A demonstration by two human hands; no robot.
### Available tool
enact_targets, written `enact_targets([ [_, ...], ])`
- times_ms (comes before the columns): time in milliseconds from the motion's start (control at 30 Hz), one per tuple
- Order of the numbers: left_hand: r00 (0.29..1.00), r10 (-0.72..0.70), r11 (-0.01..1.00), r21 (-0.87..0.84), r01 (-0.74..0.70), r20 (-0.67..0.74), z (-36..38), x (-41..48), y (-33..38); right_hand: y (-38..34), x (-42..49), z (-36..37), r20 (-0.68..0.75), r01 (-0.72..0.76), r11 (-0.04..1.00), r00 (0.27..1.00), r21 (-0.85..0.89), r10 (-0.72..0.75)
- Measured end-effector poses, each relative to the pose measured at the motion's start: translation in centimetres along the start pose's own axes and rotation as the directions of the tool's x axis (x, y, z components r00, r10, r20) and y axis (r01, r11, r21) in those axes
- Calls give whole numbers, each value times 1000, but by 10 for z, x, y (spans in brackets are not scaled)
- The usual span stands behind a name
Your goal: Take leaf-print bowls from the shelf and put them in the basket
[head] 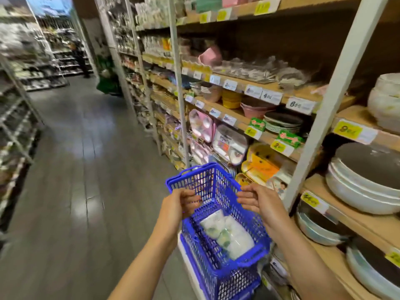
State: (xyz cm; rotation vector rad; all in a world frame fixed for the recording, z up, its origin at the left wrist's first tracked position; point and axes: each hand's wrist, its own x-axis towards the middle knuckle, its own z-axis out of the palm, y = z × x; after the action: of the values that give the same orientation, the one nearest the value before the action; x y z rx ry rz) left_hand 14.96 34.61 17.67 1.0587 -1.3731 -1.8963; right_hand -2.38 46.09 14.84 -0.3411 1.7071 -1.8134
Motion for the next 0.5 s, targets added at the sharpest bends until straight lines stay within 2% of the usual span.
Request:
enact_targets([
  [300, 983, -166, 983, 61, 171, -76, -49, 86, -29, 59, 80, 49, -77, -177, 976, 983, -125, 168],
  [500, 950, -308, 939, 141, 313, -55, -33, 166, -47, 90, 148, 63, -160, -294, 947, 949, -126, 273],
])
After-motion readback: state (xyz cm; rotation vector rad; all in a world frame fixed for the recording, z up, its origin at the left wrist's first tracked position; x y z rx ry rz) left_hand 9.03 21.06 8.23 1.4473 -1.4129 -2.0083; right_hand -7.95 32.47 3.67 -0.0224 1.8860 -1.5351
